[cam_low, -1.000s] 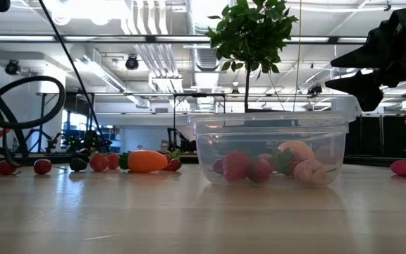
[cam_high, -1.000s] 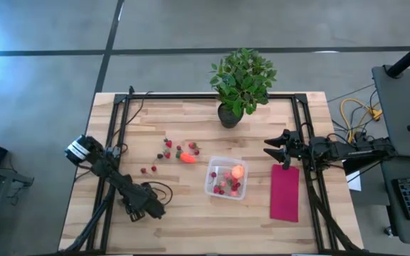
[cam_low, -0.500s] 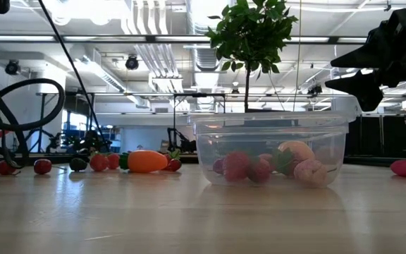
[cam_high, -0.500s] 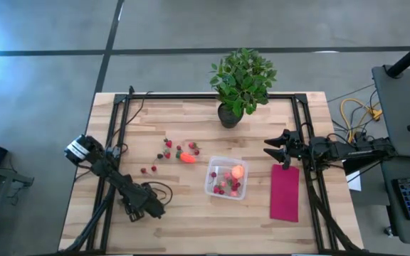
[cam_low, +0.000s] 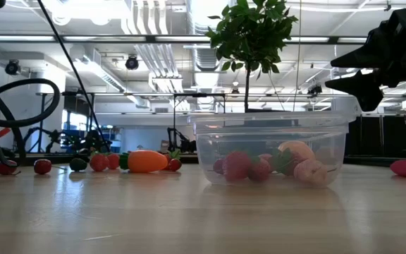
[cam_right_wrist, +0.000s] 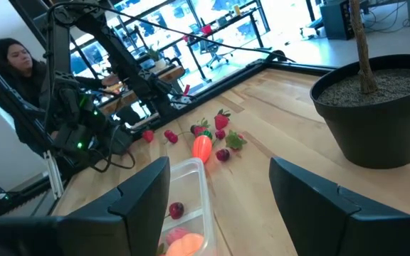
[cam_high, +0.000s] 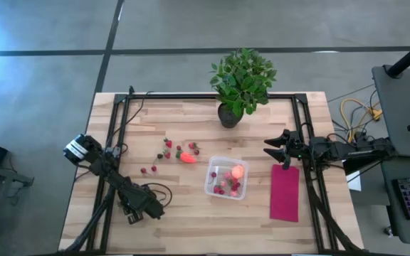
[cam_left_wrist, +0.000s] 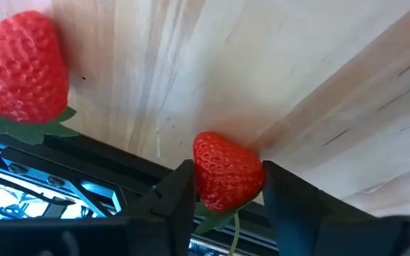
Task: Pick and placing Produce into tupperware
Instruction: Put the red strawberry into the transparent bin
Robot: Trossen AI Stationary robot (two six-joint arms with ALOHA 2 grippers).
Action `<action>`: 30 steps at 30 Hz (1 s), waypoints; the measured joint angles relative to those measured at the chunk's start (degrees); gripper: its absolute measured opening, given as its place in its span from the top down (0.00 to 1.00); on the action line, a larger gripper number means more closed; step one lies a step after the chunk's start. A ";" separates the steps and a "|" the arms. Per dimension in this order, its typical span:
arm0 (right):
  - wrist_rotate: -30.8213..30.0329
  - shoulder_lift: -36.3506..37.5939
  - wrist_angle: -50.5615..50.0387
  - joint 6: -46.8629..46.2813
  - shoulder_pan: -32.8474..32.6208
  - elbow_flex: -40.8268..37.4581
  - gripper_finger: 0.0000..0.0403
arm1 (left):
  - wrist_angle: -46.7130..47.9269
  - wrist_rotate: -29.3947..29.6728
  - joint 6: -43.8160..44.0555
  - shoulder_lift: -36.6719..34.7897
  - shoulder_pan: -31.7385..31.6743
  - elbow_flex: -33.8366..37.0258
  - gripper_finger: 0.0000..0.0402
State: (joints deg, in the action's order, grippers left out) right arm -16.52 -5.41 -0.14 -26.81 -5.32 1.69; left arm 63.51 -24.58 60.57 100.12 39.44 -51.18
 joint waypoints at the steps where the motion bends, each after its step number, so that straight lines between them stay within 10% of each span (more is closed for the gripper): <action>1: -0.01 0.00 0.00 0.00 -0.01 0.00 0.42 | 0.02 0.01 -0.01 0.00 0.07 0.00 0.70; 11: -0.02 0.00 0.00 0.00 -0.01 0.00 0.42 | -0.18 9.25 -0.86 -2.91 -0.29 -3.55 0.68; 20: -0.01 0.01 0.00 0.00 -0.01 0.00 0.42 | -20.52 61.68 -25.28 -11.71 -5.13 -12.26 0.68; 25: 0.01 0.05 -0.01 0.00 0.00 0.00 0.42 | -57.75 48.12 -51.84 -12.61 -15.44 -8.59 0.68; 30: 0.01 0.02 -0.01 0.00 -0.01 0.00 0.42 | -61.34 41.41 -52.02 -9.01 -24.08 -8.30 0.68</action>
State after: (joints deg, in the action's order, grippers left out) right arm -16.51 -5.39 -0.15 -26.81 -5.33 1.69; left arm 2.16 16.82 8.55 91.10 15.36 -59.48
